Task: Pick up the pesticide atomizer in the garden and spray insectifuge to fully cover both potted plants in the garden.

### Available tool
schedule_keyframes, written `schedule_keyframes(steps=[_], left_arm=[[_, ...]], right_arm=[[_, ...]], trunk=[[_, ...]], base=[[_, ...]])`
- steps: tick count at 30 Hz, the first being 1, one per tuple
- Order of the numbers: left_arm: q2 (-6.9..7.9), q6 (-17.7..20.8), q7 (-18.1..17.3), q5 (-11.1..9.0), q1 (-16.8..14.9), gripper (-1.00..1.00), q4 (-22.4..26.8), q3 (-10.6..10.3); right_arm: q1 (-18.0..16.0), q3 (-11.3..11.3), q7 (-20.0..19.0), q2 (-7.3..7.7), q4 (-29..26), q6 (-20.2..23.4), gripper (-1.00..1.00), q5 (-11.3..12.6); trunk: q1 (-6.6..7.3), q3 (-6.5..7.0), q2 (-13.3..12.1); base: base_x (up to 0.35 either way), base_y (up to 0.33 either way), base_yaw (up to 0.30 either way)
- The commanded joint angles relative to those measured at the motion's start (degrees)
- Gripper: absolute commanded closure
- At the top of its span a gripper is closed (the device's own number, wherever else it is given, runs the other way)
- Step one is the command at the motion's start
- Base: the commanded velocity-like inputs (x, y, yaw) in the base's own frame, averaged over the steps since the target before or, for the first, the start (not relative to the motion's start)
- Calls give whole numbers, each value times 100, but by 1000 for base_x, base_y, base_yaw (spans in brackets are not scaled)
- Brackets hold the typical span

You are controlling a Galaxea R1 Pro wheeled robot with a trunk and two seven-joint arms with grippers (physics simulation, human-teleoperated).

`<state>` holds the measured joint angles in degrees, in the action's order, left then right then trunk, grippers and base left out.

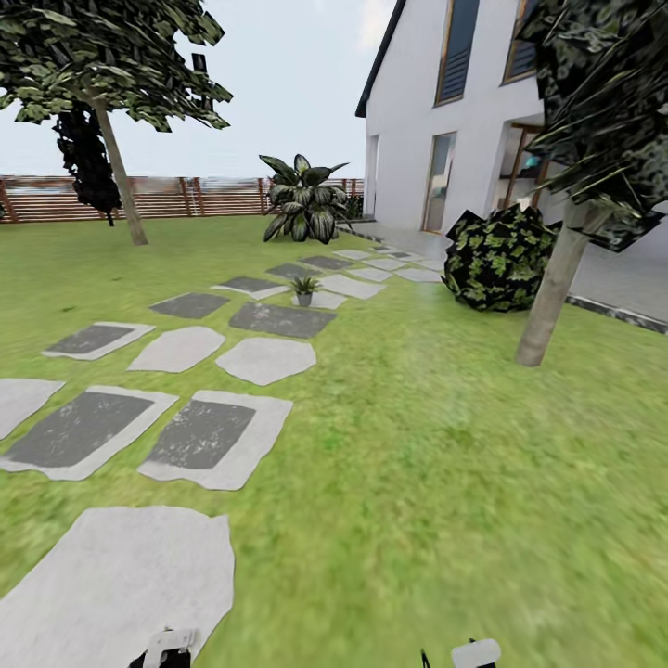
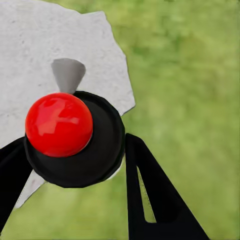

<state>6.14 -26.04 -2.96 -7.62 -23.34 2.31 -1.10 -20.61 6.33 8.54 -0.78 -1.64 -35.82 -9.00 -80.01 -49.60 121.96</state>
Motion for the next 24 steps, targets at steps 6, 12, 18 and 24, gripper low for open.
schedule_keyframes(steps=[6,12,18,24], left_arm=[[1,-15,-29,-56,-3,100,-3,-13],[1,-15,-29,-56,-4,100,-3,-13],[1,-15,-29,-53,-4,100,-3,-13],[1,-15,-29,-47,-4,100,-3,-13]], right_arm=[[-4,44,60,-1,6,-4,-100,-32],[-4,44,60,-1,6,-4,-100,-32],[-4,44,60,-1,6,-4,-100,-32],[-4,44,60,-1,6,-4,-100,-32]], trunk=[[-3,-5,2],[-3,-5,2],[-3,-5,2],[-3,-5,2]], base=[[340,0,0],[341,0,0],[340,0,0],[341,0,0]])
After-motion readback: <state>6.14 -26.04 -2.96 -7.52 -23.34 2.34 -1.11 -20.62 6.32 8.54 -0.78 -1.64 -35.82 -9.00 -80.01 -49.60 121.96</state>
